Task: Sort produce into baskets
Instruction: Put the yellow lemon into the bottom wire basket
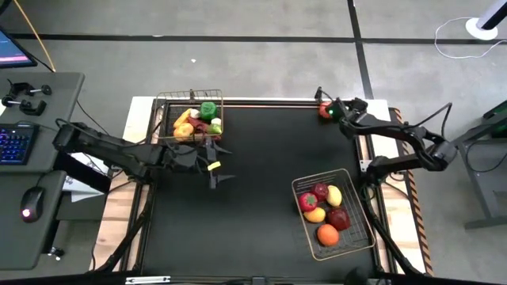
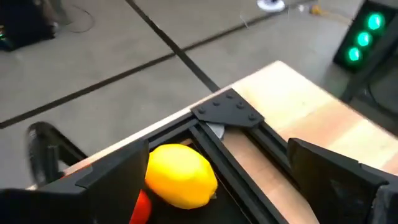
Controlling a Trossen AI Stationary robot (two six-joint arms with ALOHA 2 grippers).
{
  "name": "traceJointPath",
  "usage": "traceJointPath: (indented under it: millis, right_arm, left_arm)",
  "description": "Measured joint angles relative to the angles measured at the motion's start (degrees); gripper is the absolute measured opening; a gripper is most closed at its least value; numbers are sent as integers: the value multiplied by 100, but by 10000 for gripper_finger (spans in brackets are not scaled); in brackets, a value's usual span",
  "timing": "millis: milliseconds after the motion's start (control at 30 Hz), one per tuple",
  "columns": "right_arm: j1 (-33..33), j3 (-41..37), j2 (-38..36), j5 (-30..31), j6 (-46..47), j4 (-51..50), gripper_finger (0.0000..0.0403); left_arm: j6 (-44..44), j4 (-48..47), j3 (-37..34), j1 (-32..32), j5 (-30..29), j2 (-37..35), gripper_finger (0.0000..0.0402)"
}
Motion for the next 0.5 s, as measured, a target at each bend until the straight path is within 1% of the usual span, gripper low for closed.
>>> traceJointPath:
  millis: [133,367,500]
  right_arm:
    - [-406,0,95,-395,101,25,374]
    - [-815,0,678,-384,1125,247,374]
    - [-912,0,1095,-448,1658,401,374]
  left_arm:
    - [66,34,5,50,-24,87,392]
    - [-123,50,2,81,-34,214,392]
    - [66,74,2,81,-35,219,392]
